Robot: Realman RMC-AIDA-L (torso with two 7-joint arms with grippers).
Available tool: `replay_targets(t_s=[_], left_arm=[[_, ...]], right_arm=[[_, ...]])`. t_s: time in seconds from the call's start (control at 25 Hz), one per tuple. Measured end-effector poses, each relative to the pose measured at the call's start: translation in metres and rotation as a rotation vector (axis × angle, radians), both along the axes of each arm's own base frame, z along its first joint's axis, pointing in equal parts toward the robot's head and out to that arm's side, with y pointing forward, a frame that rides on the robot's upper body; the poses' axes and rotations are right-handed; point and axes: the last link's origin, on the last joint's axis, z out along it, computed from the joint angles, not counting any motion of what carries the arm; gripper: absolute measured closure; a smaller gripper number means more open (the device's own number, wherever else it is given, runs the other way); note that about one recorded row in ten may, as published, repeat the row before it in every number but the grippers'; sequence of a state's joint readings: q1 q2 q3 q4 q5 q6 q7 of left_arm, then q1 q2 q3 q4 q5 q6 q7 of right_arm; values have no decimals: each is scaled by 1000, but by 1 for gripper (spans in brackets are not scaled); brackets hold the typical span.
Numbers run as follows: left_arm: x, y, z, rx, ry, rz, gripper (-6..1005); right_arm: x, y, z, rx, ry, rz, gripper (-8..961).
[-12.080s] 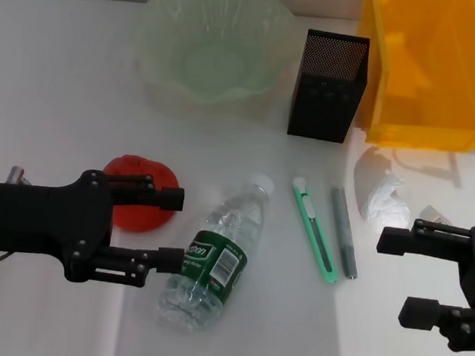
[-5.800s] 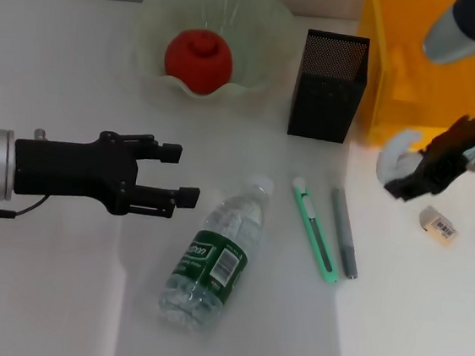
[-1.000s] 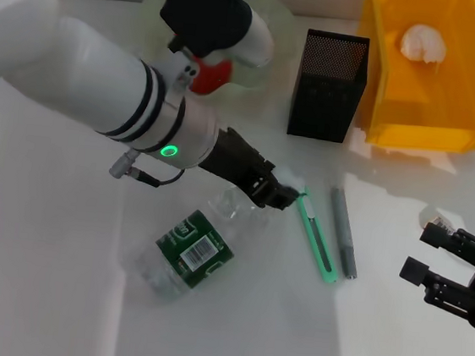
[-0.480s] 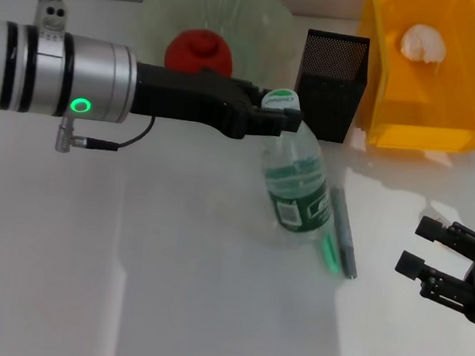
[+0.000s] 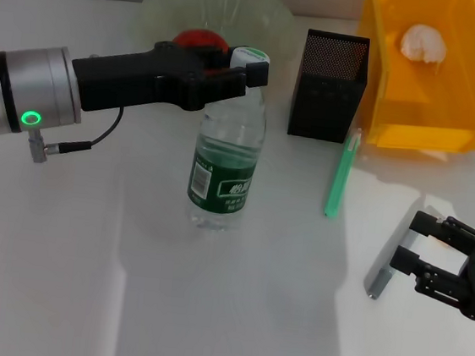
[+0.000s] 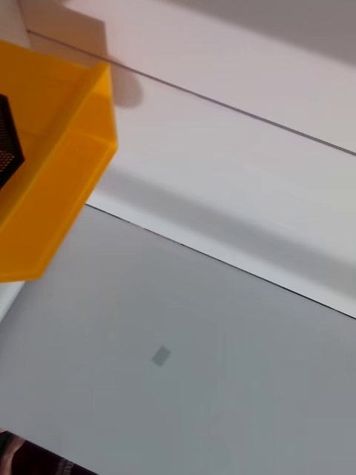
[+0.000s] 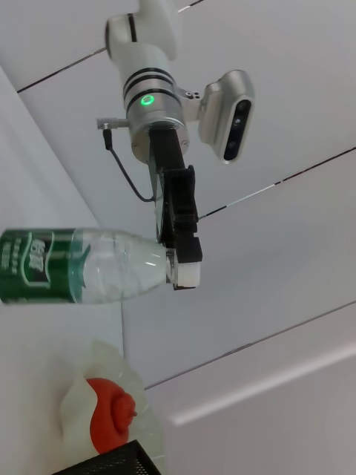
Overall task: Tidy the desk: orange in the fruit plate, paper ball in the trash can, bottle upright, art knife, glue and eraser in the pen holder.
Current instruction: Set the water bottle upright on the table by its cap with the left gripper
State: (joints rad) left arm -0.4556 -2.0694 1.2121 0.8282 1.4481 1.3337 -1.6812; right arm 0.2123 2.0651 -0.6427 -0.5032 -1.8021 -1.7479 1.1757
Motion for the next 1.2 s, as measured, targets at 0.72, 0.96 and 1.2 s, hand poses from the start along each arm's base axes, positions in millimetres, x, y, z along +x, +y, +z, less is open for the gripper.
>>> replay_targets(t_s=[0.72,0.96,1.2], left_arm=[[-44,-15,-13,405,-89,-67,553],[-54,-21,-18,490,-78,-61,553],[-58,-23,-21,512,-60,-57,554]], right_arm=[[-7,7,-3,-10,25,2,179],[-10,11,-5,-16,31,9,179],[-15,15,-10,-29,48,16,179]])
